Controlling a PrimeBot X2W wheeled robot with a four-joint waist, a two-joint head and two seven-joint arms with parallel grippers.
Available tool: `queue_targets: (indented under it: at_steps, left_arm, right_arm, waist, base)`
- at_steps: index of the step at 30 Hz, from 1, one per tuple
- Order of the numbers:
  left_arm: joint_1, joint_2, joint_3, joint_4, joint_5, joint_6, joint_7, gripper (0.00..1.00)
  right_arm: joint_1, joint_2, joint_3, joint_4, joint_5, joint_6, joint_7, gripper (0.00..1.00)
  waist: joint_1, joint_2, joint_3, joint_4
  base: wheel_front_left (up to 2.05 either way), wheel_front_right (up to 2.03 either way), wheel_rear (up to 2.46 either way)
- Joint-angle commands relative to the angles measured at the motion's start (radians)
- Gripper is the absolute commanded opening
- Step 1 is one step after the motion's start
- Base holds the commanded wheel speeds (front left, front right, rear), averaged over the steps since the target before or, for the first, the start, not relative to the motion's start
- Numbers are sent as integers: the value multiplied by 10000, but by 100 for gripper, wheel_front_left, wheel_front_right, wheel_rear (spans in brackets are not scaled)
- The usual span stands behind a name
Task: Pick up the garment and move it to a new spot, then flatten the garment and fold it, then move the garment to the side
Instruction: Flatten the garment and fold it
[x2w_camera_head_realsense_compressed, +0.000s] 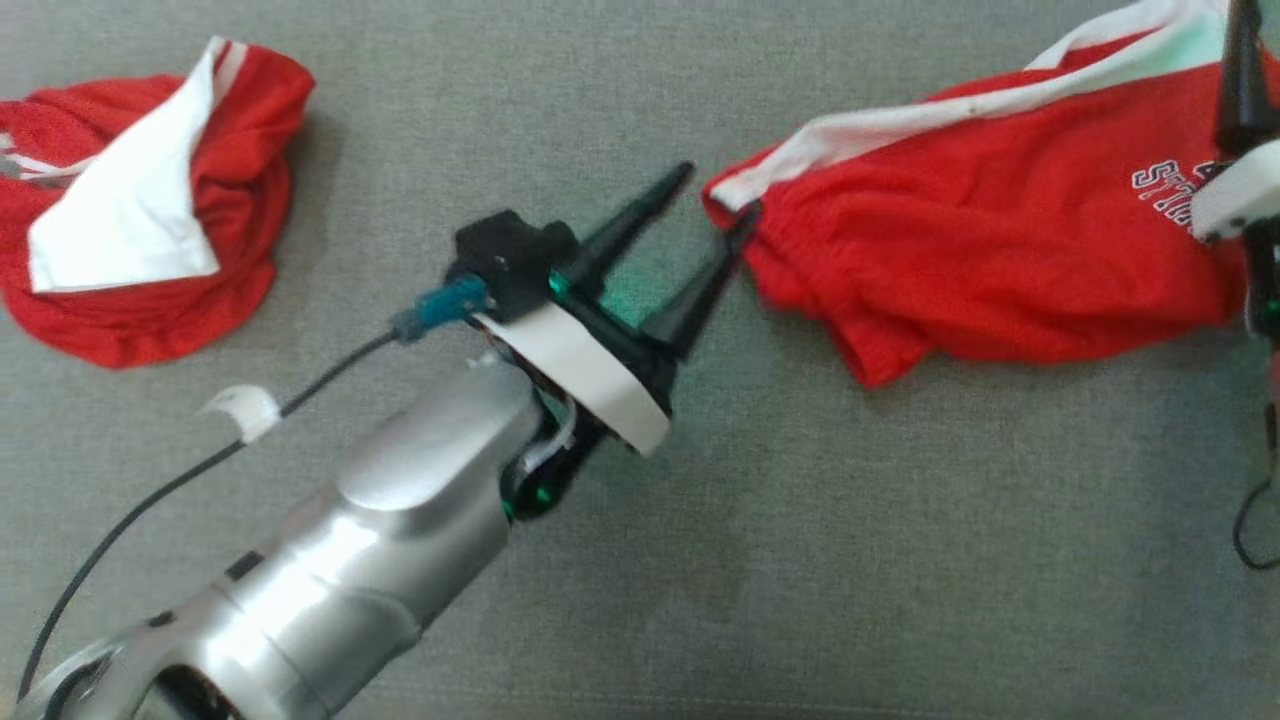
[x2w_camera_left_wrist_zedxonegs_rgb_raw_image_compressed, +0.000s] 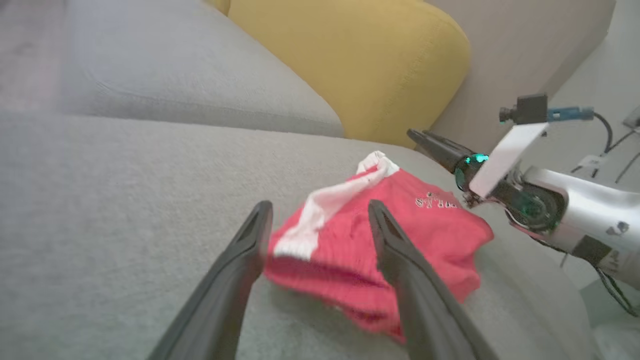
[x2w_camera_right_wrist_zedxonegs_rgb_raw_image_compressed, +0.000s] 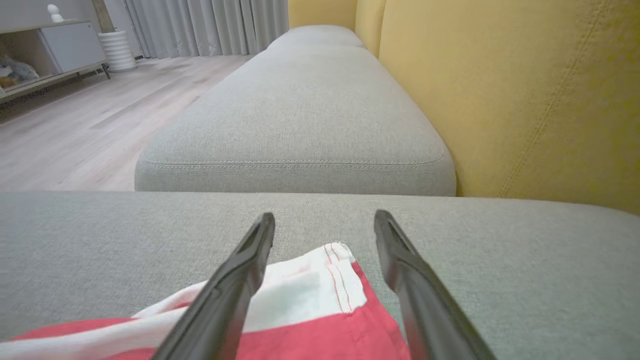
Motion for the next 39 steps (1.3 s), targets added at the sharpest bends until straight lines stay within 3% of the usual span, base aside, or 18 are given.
queue_targets:
  at_steps: [1,8,12,18,19,20,21,26,39]
  left_arm:
    - [-209,120,527,-252,241,72,-107,100]
    - [2482,-137,4044,-2565,4138,1442,-121,100]
    - [4185,-312,5267,-3898,5858,1756,-122,100]
    - [5833,-701,6395,-5231,7361,1940,-123,100]
    - [6010,-762,6517,-5354,7488,1924,-123,100]
    - [6168,-823,6647,-5450,7580,1911,-123,100]
    - [6302,-873,6777,-5527,7667,1891,-123,100]
    - [6756,-1062,7206,-5576,7948,1689,-123,100]
    - [7440,-1251,7796,-5555,8226,1367,-124,100]
  right_arm:
    - [48,-244,149,-222,154,65,-85,100]
    - [1049,-1472,961,371,2145,65,1090,100]
    - [1777,-2224,1287,382,3483,65,2078,100]
    - [2486,-2840,1234,568,4606,65,3251,100]
    - [2524,-2871,1178,591,4692,65,3245,88]
    - [2550,-2871,1125,619,4769,65,3217,35]
    - [2565,-2846,1092,636,4837,65,3177,0]
    - [2612,-2679,820,952,4801,65,2488,0]
    - [3614,-2744,252,1476,4221,65,1355,0]
  waist:
    - [-2,0,-135,72]
    - [-2,0,-747,529]
    - [-2,0,-952,962]
    - [-2,0,-1056,1577]
    - [-2,0,-1081,1648]
    - [-2,0,-1117,1701]
    - [-2,0,-1157,1723]
    - [-2,0,-1563,1602]
    - [-2,0,-2627,342]
  base:
    - [0,0,0]
    - [0,0,0]
    - [0,0,0]
    - [0,0,0]
    - [0,0,0]
    - [0,0,0]
    - [0,0,0]
    - [0,0,0]
    - [0,0,0]
